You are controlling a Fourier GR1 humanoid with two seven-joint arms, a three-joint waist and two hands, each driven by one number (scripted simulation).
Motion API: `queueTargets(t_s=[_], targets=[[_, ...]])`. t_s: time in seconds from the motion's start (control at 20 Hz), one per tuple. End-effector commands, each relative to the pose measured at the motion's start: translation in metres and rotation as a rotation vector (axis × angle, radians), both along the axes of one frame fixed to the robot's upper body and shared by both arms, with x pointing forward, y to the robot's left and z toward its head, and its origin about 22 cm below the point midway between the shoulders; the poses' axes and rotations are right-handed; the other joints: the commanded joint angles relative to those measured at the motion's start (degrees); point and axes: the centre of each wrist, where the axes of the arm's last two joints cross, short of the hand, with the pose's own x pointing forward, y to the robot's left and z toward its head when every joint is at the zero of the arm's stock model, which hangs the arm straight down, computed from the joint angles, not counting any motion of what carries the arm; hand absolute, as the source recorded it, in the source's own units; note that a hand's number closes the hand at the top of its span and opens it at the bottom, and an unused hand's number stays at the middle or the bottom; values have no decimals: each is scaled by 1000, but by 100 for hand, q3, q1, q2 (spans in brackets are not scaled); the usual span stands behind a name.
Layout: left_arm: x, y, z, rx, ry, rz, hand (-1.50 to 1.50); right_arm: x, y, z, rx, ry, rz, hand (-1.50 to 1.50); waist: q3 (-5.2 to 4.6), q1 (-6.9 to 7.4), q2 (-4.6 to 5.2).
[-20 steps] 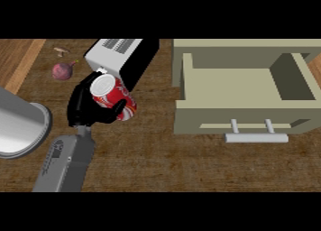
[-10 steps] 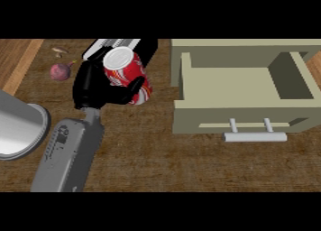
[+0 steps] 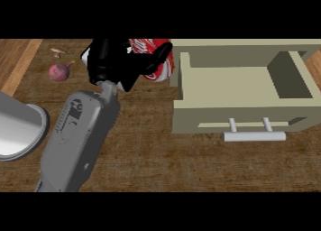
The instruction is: Pick up the can, place it into the drawer and close the drawer
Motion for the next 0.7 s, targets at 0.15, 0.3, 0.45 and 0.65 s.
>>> queueTargets(t_s=[0.15,0.3,0.45,0.65], targets=[[13,-47,29,30,-8,7,150,6,4,-6,10,-1,4,-150,2,-59,8],[20,-57,37,40,-6,-1,150,6,-7,1,-5,-7,-7,-150,1,-35,7],[21,-64,43,47,-2,-17,150,16,-2,-3,16,-15,2,-150,1,-5,7],[35,-82,45,49,-5,-22,150,26,4,-7,10,-17,21,-150,2,-82,31]])
